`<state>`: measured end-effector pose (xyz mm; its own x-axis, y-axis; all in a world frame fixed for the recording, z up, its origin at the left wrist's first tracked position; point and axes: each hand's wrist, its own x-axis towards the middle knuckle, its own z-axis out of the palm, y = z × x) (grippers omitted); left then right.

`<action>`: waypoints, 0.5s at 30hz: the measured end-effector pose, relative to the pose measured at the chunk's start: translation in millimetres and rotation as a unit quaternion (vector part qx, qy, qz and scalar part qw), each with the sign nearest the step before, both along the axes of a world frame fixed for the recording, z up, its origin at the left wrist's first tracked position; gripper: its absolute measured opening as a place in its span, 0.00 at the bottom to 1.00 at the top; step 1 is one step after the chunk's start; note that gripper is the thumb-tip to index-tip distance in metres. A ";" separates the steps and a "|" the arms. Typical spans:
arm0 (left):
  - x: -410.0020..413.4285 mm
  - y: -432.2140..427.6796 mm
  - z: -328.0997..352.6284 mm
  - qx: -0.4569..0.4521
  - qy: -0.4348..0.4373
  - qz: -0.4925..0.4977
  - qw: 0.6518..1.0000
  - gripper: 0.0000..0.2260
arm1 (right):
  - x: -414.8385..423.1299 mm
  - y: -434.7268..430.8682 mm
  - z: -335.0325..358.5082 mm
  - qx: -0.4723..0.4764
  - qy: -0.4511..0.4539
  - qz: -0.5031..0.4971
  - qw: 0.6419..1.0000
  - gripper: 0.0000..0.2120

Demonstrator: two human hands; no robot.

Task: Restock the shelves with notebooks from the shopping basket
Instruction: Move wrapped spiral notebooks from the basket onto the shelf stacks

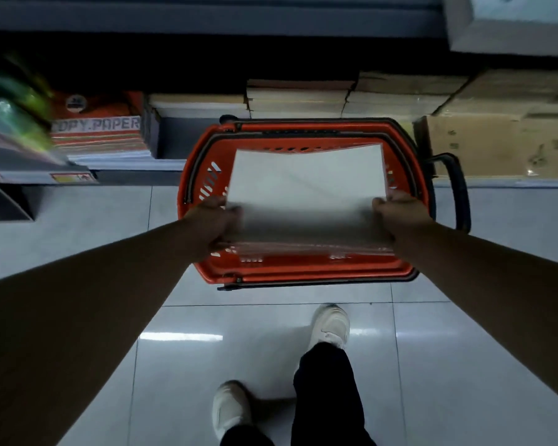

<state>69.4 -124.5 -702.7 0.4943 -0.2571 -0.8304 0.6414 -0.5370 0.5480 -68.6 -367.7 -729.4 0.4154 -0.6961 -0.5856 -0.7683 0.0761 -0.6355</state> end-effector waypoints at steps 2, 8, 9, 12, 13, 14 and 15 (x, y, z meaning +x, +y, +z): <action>-0.1 5.7 13.2 -0.036 0.024 0.000 0.999 0.15 | -7.4 0.3 20.6 0.006 -0.009 -0.003 1.000 0.18; -2.7 11.6 95.3 -0.079 -0.008 -0.005 0.997 0.13 | -21.7 17.7 112.4 0.027 -0.106 -0.106 0.988 0.08; -2.8 14.6 110.5 -0.085 -0.012 -0.009 0.996 0.13 | -23.7 20.8 127.9 0.018 -0.114 -0.106 0.988 0.08; -0.9 25.8 157.5 -0.102 -0.026 -0.024 0.994 0.13 | -33.9 33.9 174.0 0.018 -0.150 -0.125 0.981 0.10; 0.6 28.4 170.4 -0.105 -0.028 -0.031 0.994 0.14 | -37.7 36.8 188.1 0.017 -0.151 -0.125 0.980 0.11; 1.5 30.5 185.9 -0.107 -0.036 -0.041 0.993 0.14 | -41.1 40.0 203.2 0.018 -0.154 -0.120 0.981 0.11; 1.0 32.3 203.4 -0.114 -0.047 -0.049 0.991 0.13 | -44.6 42.1 220.2 0.016 -0.157 -0.118 0.980 0.09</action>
